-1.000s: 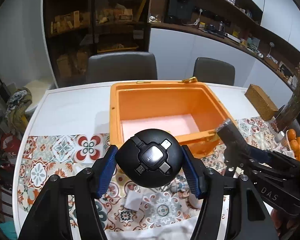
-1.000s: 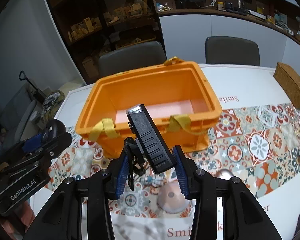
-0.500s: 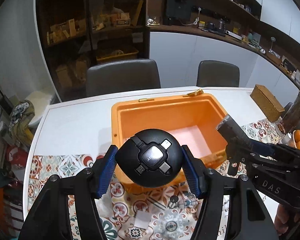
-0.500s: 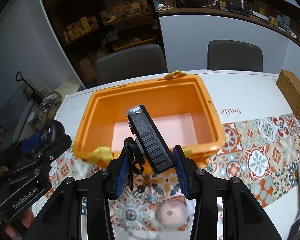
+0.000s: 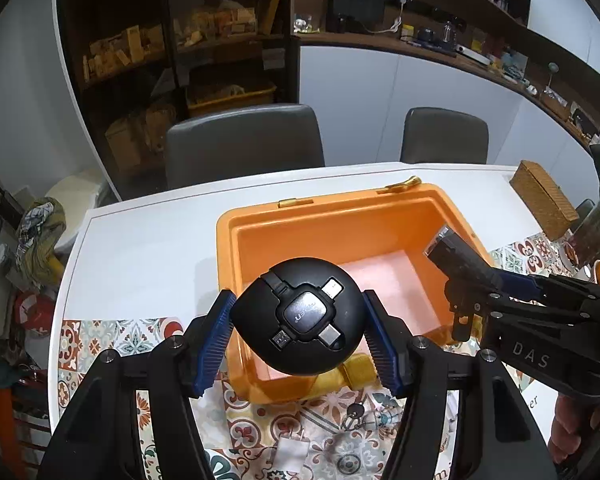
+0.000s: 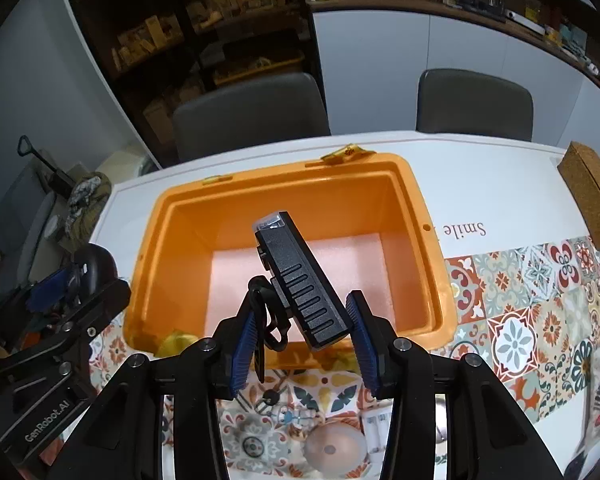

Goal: Organize rigid objects
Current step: 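Carry the organizer in the left tool while the right tool carries the bike light over the crate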

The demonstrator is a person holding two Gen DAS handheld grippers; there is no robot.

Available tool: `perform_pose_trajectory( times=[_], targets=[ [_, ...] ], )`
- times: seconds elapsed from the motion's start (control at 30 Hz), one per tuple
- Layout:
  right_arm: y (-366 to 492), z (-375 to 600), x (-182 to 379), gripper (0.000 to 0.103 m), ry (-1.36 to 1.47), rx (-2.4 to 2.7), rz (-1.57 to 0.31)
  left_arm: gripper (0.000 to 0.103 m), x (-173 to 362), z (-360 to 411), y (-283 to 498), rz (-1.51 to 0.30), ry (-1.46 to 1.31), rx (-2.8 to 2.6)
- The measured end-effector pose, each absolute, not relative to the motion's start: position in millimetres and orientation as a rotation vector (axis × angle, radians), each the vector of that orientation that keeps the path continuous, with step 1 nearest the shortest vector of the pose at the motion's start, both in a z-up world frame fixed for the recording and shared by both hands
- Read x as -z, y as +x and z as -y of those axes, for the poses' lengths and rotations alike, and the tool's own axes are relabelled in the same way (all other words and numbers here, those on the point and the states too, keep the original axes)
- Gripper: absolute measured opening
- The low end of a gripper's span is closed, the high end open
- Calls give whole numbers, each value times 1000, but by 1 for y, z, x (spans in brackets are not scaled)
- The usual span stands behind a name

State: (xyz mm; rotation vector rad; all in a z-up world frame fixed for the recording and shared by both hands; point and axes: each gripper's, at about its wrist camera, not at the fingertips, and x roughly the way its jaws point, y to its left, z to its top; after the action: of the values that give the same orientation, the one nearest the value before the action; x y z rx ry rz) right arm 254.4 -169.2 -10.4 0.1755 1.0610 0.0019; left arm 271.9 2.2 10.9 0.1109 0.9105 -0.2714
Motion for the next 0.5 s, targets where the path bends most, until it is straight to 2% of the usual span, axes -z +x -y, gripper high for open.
perform_pose_trajectory(
  times=[0.5],
  targets=[
    [290, 171, 43, 45, 127, 27, -1177, 62, 24, 26, 314, -1048, 177, 289]
  ],
)
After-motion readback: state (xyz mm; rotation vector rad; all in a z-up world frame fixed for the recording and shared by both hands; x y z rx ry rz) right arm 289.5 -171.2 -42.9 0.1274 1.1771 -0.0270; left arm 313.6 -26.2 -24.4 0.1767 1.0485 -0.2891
